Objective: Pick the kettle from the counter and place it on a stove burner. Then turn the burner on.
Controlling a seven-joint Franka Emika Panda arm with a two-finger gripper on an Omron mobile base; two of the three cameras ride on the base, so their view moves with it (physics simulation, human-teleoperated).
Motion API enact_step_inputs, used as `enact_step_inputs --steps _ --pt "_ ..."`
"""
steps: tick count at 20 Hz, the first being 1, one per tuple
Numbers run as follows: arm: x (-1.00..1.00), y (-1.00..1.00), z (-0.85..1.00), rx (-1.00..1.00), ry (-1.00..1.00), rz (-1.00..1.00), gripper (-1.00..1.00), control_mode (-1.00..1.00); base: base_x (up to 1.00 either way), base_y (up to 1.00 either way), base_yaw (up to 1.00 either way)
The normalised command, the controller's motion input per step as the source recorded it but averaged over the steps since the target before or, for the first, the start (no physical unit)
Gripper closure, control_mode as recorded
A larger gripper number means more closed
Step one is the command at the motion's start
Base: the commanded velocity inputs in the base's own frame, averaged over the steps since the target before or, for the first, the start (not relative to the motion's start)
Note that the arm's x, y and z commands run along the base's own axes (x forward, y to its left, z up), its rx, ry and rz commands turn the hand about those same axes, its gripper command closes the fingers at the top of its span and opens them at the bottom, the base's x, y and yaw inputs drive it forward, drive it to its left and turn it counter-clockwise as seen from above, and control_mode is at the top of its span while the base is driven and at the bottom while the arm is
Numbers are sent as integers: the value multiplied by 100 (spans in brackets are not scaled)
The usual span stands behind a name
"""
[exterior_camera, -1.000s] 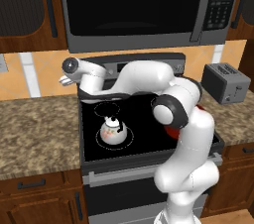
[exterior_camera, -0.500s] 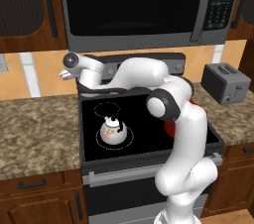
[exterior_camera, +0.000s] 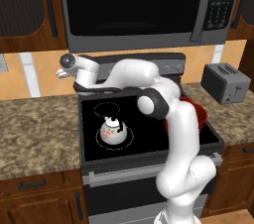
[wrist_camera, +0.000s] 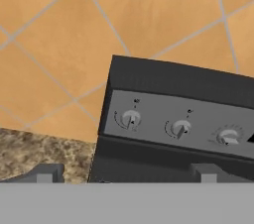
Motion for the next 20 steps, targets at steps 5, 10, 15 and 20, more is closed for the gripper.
enact_step_inputs --steps 5,10,15,20 --pt "65 0 0 0 0 -5 -100 -100 0 0 0" --pt "40 0 0 0 0 -1 -100 -100 0 0 0" --pt "6 0 0 0 -3 0 -100 -100 0 0 0" --pt "6 0 -13 0 -7 0 -100 -100 0 0 0"
